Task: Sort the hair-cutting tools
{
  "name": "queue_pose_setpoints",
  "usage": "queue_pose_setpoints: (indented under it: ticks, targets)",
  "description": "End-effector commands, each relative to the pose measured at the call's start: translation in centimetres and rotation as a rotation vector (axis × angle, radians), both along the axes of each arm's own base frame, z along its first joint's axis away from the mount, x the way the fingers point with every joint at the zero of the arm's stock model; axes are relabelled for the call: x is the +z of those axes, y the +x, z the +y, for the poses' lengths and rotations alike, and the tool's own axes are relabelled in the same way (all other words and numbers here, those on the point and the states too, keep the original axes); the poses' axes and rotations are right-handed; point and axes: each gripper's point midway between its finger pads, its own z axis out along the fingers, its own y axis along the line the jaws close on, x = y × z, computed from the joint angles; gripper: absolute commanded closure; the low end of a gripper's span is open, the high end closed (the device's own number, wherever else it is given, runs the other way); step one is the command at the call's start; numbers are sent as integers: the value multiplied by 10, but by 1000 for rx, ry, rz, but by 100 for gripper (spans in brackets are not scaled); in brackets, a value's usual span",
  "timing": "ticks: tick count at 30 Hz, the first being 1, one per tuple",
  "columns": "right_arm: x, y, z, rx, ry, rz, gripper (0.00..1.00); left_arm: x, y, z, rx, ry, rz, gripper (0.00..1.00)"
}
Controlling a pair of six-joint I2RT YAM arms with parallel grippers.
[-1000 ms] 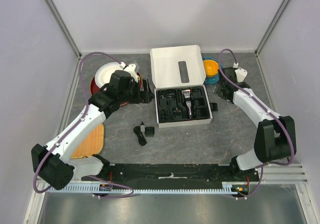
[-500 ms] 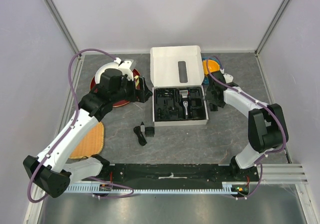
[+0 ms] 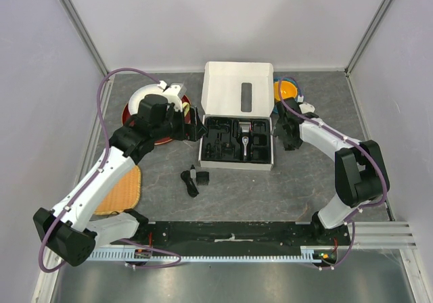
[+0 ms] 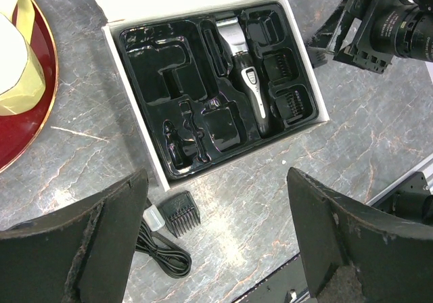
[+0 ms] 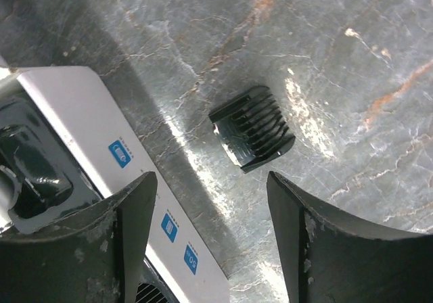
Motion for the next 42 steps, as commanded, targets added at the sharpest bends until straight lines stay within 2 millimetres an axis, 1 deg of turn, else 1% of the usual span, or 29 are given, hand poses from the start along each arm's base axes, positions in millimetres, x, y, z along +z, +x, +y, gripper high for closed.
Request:
queue_pose_setpoints:
  ticks: [1, 4, 5, 6, 9, 19, 26, 29, 34, 38, 42]
  targets:
    - [10, -5, -11, -187, 24, -35, 24, 2, 4, -1, -18, 5, -28, 11]
    - [10, -9, -10, -277, 66, -20, 21, 0, 5, -1, -14, 5, -19, 11]
    - [7, -10, -10, -305, 75, -10, 20, -1, 5, -2, -15, 5, -17, 11]
    - [6, -13, -10, -334, 77, 9, 16, -2, 5, -1, -10, 5, -11, 11]
    - [1, -14, -12, -417, 109, 30, 10, -2, 6, -2, -10, 1, -10, 11]
    - [-8, 1, -21, -590, 202, 25, 11, -6, 7, -2, -7, -1, 6, 11]
    - [-27, 9, -23, -665, 247, 50, 16, -9, 6, -3, -11, -2, 18, 11]
    - [-34, 10, -27, -686, 244, 59, 16, -9, 6, -3, -11, -2, 20, 11]
    - [-40, 12, -29, -697, 243, 64, 16, -11, 7, -4, -12, -4, 27, 11]
    - [-46, 5, -33, -717, 249, 87, 18, -11, 8, -4, -11, -6, 28, 11]
    - [-45, 0, -35, -745, 266, 89, 21, -10, 10, -2, 5, -3, 23, 11]
